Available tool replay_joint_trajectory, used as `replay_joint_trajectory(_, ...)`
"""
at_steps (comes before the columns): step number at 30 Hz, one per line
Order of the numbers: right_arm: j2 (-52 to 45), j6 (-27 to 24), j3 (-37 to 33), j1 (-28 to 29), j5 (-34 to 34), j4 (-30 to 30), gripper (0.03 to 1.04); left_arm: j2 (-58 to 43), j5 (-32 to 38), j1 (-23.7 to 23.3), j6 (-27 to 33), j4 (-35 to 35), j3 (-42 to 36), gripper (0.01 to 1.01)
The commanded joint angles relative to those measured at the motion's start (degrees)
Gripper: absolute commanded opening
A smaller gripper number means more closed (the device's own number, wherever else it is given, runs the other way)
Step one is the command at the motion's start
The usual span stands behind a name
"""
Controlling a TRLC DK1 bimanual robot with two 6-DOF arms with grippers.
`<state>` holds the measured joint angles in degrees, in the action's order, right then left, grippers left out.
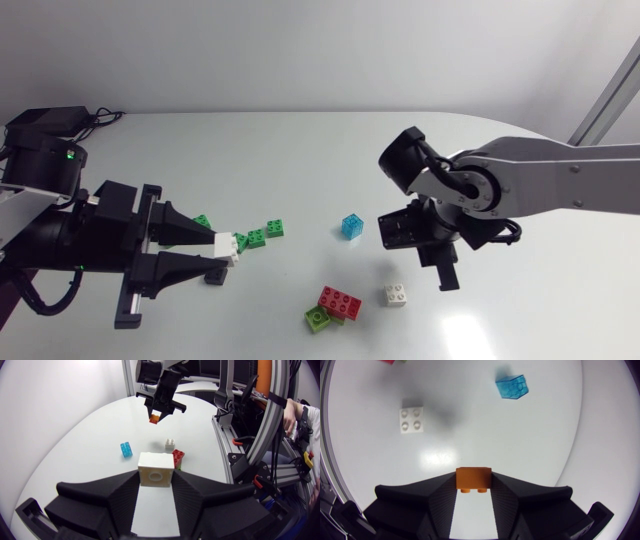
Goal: Separate the duplo bricks
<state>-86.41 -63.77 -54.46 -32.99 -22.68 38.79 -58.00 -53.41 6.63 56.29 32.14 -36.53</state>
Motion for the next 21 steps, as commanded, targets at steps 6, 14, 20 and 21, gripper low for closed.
replay_joint_trajectory(6, -3.7, -7.9, 3.7, 0.5, -9.1, 3.5, 0.21, 1.3, 0.1, -0.2, 0.9, 0.7, 0.9, 0.325)
replay_joint_trajectory(14, -11.9, -9.0, 4.7, 2.2, -16.8, 1.7, 0.21, 1.8, 0.1, 0.0, 0.8, 1.0, 1.2, 0.325)
replay_joint_trajectory(20, -17.7, -9.7, 3.9, 2.8, -18.8, -2.3, 0.21, 2.4, 0.3, -0.1, 0.9, 1.5, 1.2, 0.325)
replay_joint_trajectory(21, -18.6, -9.7, 3.7, 2.8, -18.9, -3.0, 0.21, 2.4, 0.5, 0.0, 0.9, 1.5, 1.3, 0.325)
